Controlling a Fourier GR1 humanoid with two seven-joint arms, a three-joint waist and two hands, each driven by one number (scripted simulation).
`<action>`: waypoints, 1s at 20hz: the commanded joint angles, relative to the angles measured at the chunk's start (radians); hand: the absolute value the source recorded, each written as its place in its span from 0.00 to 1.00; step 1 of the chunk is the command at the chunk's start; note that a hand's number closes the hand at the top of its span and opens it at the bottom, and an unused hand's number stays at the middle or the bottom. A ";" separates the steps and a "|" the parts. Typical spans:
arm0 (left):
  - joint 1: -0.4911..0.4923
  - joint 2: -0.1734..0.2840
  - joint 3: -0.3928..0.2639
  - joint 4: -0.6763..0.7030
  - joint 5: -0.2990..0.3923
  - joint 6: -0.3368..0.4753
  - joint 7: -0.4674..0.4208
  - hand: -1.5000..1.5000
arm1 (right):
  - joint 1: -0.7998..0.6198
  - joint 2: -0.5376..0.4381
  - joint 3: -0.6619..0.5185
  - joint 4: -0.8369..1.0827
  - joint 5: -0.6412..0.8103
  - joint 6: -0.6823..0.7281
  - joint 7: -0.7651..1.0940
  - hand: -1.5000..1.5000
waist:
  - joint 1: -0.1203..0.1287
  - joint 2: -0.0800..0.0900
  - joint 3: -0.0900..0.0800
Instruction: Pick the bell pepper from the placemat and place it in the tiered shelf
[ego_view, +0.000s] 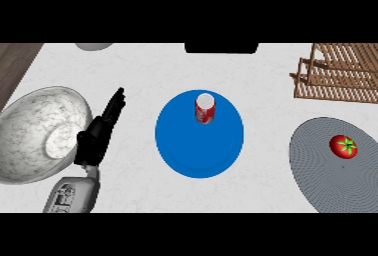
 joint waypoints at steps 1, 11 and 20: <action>-0.045 0.019 0.027 0.021 0.028 -0.028 0.025 0.50 | -0.034 -0.019 0.004 -0.022 -0.031 0.013 0.036 0.00 | 0.000 -0.001 0.000; 0.019 -0.007 -0.007 -0.063 0.014 -0.010 0.051 0.50 | -0.043 -0.245 -0.161 -0.033 -0.179 0.041 0.179 0.00 | -0.006 -0.004 0.000; 0.085 -0.016 -0.011 -0.067 -0.003 0.015 0.012 0.50 | 0.209 -0.514 -0.243 0.031 -0.254 0.366 0.340 0.00 | -0.036 -0.012 0.000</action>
